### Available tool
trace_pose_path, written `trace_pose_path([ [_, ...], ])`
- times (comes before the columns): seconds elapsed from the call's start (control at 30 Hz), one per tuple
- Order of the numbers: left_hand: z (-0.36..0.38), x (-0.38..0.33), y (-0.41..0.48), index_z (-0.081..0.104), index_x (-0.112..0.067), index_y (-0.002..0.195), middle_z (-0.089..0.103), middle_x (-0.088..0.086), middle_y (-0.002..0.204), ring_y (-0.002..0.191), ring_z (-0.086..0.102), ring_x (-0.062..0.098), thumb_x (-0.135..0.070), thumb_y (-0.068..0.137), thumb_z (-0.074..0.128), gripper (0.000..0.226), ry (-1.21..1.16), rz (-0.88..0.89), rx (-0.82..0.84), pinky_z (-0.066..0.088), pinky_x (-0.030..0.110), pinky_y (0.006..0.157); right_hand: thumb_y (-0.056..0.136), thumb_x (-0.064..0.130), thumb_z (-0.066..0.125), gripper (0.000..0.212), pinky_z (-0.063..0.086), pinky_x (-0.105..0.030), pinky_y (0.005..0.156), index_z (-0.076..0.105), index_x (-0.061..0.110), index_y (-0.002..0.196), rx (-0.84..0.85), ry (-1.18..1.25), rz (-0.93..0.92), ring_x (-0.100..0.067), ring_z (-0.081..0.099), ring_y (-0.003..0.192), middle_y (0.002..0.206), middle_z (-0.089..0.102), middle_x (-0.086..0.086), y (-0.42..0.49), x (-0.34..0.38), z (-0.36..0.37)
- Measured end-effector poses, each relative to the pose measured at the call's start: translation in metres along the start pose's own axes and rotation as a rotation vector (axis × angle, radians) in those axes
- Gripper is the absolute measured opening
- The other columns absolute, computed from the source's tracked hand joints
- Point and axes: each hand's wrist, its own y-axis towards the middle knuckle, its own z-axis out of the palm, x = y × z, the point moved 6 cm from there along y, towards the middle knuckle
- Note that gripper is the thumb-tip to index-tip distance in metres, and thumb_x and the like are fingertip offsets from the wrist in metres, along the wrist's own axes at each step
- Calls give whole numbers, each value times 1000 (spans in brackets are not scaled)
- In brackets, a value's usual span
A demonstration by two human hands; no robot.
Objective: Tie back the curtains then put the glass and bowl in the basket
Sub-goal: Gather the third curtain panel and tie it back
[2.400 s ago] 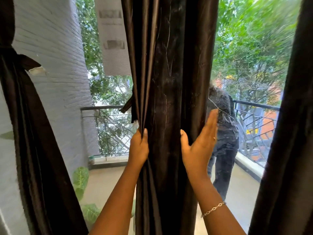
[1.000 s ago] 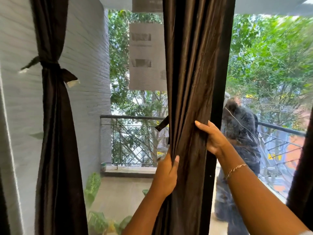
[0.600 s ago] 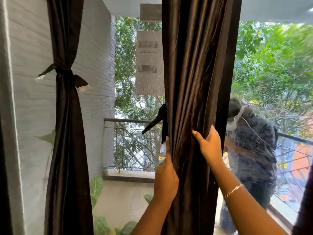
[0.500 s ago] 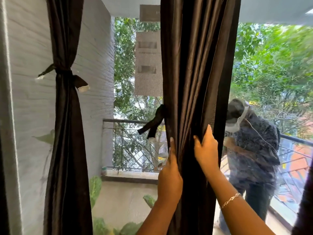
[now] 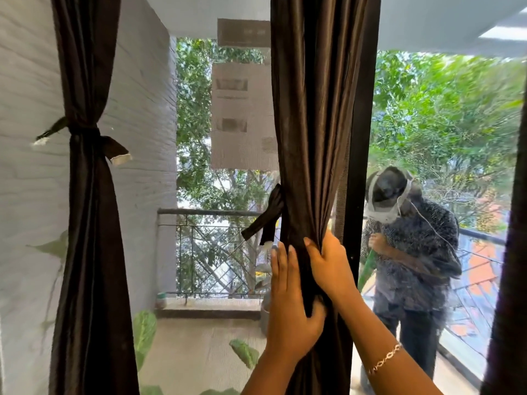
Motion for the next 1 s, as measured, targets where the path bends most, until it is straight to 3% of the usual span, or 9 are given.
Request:
trace_pose_path([
  [0.17,-30,-1,38,24,-24,144,40,-20,137,117,43,-18,-28,92,52,58,-441,-156,-172,37,1,90,92,3,48,28,49,-42,84,55,3,119,10,23,-33,-31,62,100,107,66,-16,-2,1,-2],
  [0.27,-35,3,61,52,-4,121,64,9,114,109,59,15,-24,89,58,38,-557,-235,-199,45,8,77,92,2,48,33,46,-32,86,53,6,124,38,49,-40,-26,60,105,113,64,-12,-4,1,-3],
  [0.37,-35,10,76,49,8,121,59,28,111,110,56,34,-39,82,62,62,-571,-301,-217,48,33,84,92,3,49,34,45,-28,88,52,7,126,49,69,-57,-24,59,109,116,63,-10,-5,3,-6],
  [0.47,-38,7,91,38,-6,139,68,-1,112,105,62,6,-60,73,62,88,-645,-347,-211,50,20,84,93,4,49,34,42,-20,85,51,8,127,64,68,-63,-22,58,110,117,63,-9,-6,3,-6],
  [0.57,-38,6,102,29,-22,145,63,-10,113,92,61,-5,-44,92,45,59,-704,-372,-242,47,14,76,93,5,49,35,40,-20,82,50,6,127,58,22,-67,-26,58,110,117,63,-12,-6,4,-8],
  [0.67,-41,2,98,41,-39,130,54,2,132,116,55,16,-33,99,33,33,-725,-411,-202,47,27,92,93,5,46,38,45,-34,79,44,6,132,30,-83,-55,-34,60,98,108,65,-17,-6,3,-8],
  [0.83,-36,-3,82,54,-10,127,59,4,123,117,54,19,-42,96,34,49,-699,-550,-131,43,24,89,94,24,30,53,31,-29,55,20,20,145,-7,-247,-64,-33,61,86,97,63,-9,-12,12,1],
  [0.9,-36,-11,81,56,-9,124,61,3,117,111,57,18,-44,94,36,49,-693,-552,-105,43,25,86,97,36,25,50,43,-29,67,16,32,145,-9,-173,-8,-29,60,102,118,60,-3,-13,16,10],
  [1.0,-36,-28,84,61,-7,116,66,-1,100,95,62,13,-40,92,45,44,-604,-447,-3,48,16,78,96,28,20,49,41,-29,92,23,18,144,-58,-210,-87,-24,46,125,141,42,-6,-14,25,18],
])
